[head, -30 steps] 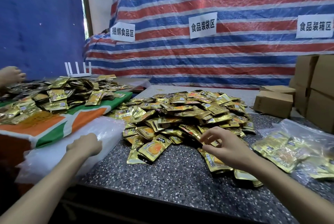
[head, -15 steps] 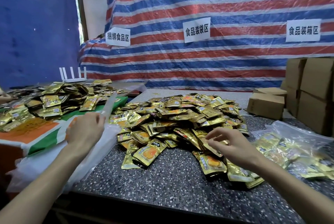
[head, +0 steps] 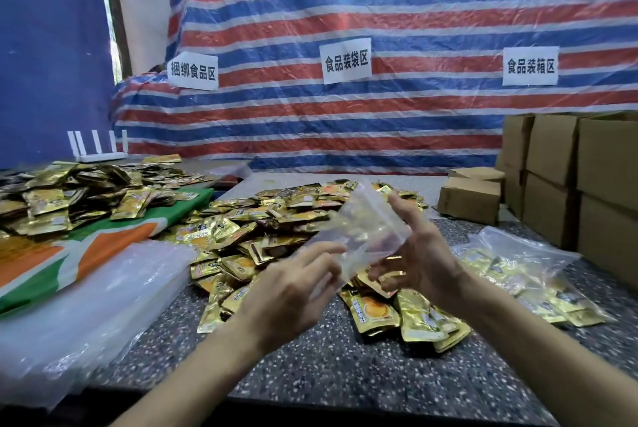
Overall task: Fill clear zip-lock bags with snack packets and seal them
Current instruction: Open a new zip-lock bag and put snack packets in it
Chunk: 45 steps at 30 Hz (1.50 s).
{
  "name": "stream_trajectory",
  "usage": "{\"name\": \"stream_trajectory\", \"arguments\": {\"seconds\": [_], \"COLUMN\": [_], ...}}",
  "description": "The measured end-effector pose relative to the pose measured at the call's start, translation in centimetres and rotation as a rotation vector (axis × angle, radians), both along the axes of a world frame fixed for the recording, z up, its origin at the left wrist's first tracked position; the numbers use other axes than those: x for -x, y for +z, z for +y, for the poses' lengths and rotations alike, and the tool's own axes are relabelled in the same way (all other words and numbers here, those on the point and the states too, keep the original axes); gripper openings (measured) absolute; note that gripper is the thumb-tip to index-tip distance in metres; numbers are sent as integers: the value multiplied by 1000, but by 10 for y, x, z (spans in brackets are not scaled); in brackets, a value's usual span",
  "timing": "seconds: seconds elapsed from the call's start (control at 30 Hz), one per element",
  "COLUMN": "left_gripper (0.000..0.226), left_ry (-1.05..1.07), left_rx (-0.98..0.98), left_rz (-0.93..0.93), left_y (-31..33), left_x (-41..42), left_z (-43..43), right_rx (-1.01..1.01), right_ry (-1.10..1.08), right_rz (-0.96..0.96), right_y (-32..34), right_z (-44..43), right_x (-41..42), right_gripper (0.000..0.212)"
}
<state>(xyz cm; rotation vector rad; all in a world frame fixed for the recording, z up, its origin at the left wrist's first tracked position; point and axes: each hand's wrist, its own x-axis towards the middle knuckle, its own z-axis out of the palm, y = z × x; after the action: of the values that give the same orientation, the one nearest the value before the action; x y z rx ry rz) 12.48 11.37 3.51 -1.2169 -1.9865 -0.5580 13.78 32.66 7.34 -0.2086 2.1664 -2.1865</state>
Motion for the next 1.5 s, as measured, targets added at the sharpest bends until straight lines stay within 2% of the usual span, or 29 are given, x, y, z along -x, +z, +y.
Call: {"name": "stream_trajectory", "arguments": {"seconds": [0.07, 0.17, 0.23, 0.3, 0.4, 0.47, 0.5, 0.63, 0.87, 1.03, 1.1, 1.17, 1.2, 1.23, 1.3, 1.37, 1.43, 1.5], "left_gripper": [21, 13, 9, 24, 37, 52, 55, 23, 32, 45, 49, 51, 51, 52, 53, 52, 51, 51], "left_ry": [-21, 1, 57, 84, -19, -68, -74, -58, -62, -63, -67, -89, -98, -103, -96, -90, -83, -62], "left_rx": [66, 78, 67, 47, -225, -372, -381, -345, -520, -621, -640, -660, -662, -656, -639, -634, -619, -588], "left_rz": [-11, -132, -315, -558, -890, -1018, -1051, -1010, -1206, -1145, -1111, -1108, -1103, -1092, -1077, -1080, -1074, -1053], "left_y": [-6, -14, -18, -18, -12, -6, -3, -2, 4, 4, 4, 6, 6, 5, 3, 1, -2, -5], "left_x": [2, 5, 8, 9, 4, 1, -2, -3, 4, 4, 3, 2, 2, 2, 2, 4, 6, 7], "left_z": [5, 9, 9, 10, 18, 26, 29, 35, 21, 21, 20, 19, 18, 18, 18, 18, 18, 18], "right_rx": [-32, 6, -2, -84, -237, -322, -354, -431, -334, -365, -533, -925, -1096, -1201, -1273, -1306, -1287, -1147], "right_ry": [-40, -71, -74, -45, 19, 42, 54, 91, -187, -109, -155, -114, -28, 52, 104, 34, -26, -113], "right_rz": [-3, -53, -70, -59, -14, 21, 39, 59, -6, 17, 87, 173, 155, 106, 35, 122, 227, 269], "right_y": [0, -1, -2, -5, -10, -15, -16, -14, -11, -12, -21, -34, -43, -53, -70, -82, -86, -83], "right_z": [7, 16, 20, 23, 20, 15, 12, 6, 28, 39, 49, 61, 67, 72, 77, 77, 78, 78], "right_x": [-2, -8, -11, -14, -20, -23, -24, -28, -17, -9, -4, -1, -1, -1, -2, 1, 4, 7], "right_gripper": [46, 24, 15, 16, 15, 15, 16, 25, 37, 56, 55, 38, 45, 61, 82, 74, 51, 25]}}
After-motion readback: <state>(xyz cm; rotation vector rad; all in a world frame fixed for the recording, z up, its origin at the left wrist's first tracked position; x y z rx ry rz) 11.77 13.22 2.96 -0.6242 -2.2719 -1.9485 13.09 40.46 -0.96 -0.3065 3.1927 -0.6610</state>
